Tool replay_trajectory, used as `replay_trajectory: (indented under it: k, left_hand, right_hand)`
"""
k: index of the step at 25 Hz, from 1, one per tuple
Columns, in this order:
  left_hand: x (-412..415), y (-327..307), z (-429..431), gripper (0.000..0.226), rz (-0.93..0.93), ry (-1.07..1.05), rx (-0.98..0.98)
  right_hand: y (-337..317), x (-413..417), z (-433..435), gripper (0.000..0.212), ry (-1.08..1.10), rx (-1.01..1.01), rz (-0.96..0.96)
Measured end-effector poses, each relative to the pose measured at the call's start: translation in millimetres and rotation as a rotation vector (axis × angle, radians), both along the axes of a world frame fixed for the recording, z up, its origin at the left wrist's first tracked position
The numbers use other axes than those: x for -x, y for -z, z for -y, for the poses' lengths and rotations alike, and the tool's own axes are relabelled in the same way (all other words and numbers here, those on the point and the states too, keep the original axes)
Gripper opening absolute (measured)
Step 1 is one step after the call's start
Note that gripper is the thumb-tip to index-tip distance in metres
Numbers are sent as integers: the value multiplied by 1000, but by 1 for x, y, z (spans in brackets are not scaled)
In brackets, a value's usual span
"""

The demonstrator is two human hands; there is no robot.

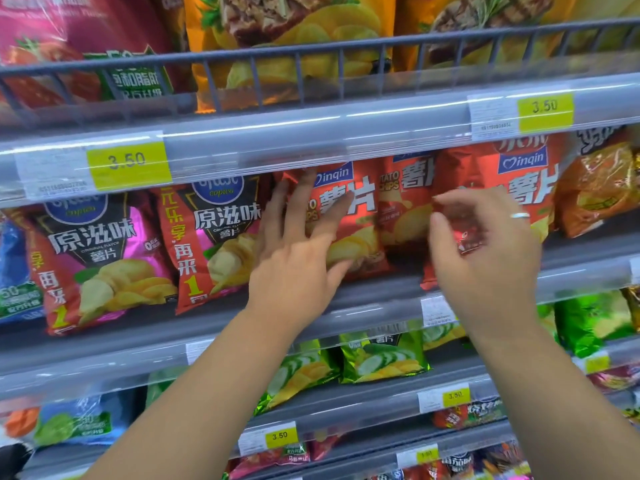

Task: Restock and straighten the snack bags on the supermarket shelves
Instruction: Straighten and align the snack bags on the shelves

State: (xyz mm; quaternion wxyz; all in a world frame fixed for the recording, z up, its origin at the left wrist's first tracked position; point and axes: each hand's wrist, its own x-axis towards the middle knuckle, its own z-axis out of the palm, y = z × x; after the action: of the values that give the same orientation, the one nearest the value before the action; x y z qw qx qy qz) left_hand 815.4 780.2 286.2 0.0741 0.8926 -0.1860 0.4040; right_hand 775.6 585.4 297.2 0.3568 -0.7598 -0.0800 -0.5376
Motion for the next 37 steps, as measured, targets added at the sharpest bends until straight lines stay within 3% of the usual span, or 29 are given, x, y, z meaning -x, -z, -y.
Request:
replay_trajectory:
  k: [2, 4, 6, 9, 13, 20, 24, 26, 28, 30, 32, 34, 37]
  left_hand:
    - [-7, 1, 7, 81, 43, -18, -44]
    - [-11, 4, 10, 80, 54, -46, -59]
    - [-10, 7, 10, 79, 62, -79, -54]
    - [-8, 7, 11, 79, 39, -93, -36]
    - [-5, 8, 17, 79, 6, -89, -9]
    - [-14, 13, 21, 70, 95, -134, -88]
    - [-17, 16, 31, 69, 32, -150, -81]
    - [-14, 17, 32, 65, 44, -118, -81]
    - [-8, 15, 30, 59, 26, -9, 111]
    - [1, 6, 31, 57, -62, 98, 590]
    - [1, -1, 30, 62, -307, 103, 1017]
    - [-5, -4, 21, 73, -505, 91, 1124]
    - [-14, -7, 4, 71, -628, 141, 1104]
  right_hand:
    - [3, 3, 25, 30, 170, -13, 5]
    - [6, -8, 47, 56, 247, -61, -216]
    - [6, -19, 58, 77, 183, -120, -396]
    - [4, -21, 64, 95, 13, -130, -418]
    - [5, -12, 54, 95, -22, -37, -413]
    - [9, -34, 33, 90, 154, 136, -360]
    - [12, -40, 32, 89, 177, 216, -428]
    - [13, -37, 36, 82, 63, 202, -407]
    - [15, -32, 47, 69, -173, 40, -361]
    - [16, -25, 55, 80, -318, -147, -359]
    - [17, -24, 60, 95, -355, -261, -422]
    - [14, -25, 60, 96, -382, -324, -477]
    - [7, -27, 59, 90, -362, -384, -558]
